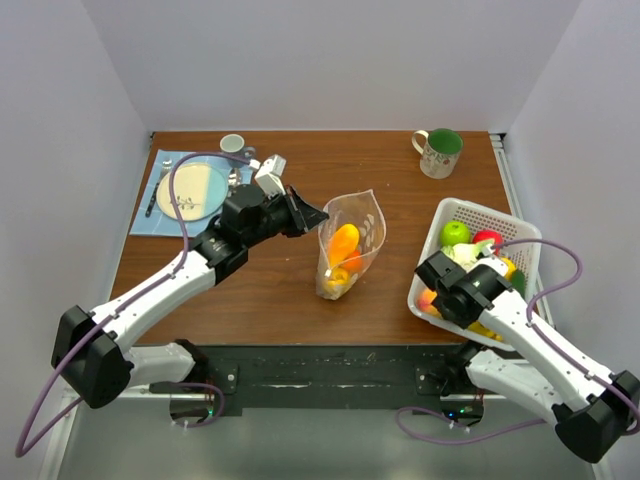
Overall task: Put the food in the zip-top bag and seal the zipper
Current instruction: Pick up the fake vegetable from the bin, then place the fake vegetable in the zipper food storage bag.
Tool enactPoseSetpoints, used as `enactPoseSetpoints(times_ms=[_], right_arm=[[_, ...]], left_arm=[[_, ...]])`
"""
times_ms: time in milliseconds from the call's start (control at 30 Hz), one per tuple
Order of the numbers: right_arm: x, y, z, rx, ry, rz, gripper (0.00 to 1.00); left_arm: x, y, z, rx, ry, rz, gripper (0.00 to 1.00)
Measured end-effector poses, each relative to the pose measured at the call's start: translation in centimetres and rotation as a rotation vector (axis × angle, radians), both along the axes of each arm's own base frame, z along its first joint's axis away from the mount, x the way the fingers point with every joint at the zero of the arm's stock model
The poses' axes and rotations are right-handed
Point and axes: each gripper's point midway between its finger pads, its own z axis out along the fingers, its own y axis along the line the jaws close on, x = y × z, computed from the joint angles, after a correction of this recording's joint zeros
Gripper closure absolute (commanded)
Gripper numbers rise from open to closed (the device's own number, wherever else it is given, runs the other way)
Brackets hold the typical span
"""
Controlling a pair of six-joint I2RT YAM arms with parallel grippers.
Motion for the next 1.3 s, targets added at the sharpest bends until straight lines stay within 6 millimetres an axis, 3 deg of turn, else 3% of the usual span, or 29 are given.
enactPoseSetpoints(times_ms=[67, 100, 200, 500, 800, 1133, 1300], right_arm=[[0.2, 0.1, 0.6, 0.003, -0.01, 0.001, 0.81], [0.4, 0.1, 1.0, 0.004, -0.017, 0.007, 0.89], [1.1, 0.5, 2.8, 0.008, -0.04, 0.036, 1.0], [3.9, 2.5, 8.5, 0.038, -0.126, 0.165, 1.0], [4.4, 4.0, 12.4, 0.111, -0.194, 0.264, 1.0], [6.5, 11.3, 18.0, 0.357, -0.261, 0.517, 1.0], [6.7, 13.6, 20.5, 0.453, -0.3, 0.594, 1.0]], left_arm=[[0.0, 0.0, -0.2, 0.002, 0.003, 0.0, 1.0], [0.0, 0.0, -0.4, 0.002, 0.004, 0.0, 1.0], [-0.1, 0.0, -0.6, -0.003, 0.005, -0.004, 1.0], [0.2, -0.8, -2.0, -0.015, 0.018, -0.023, 1.0], [0.4, -1.3, -2.1, -0.037, 0.025, -0.032, 1.0], [0.5, -1.4, -2.4, -0.036, 0.031, -0.034, 1.0], [0.7, -1.4, -2.6, -0.032, 0.034, -0.026, 1.0]])
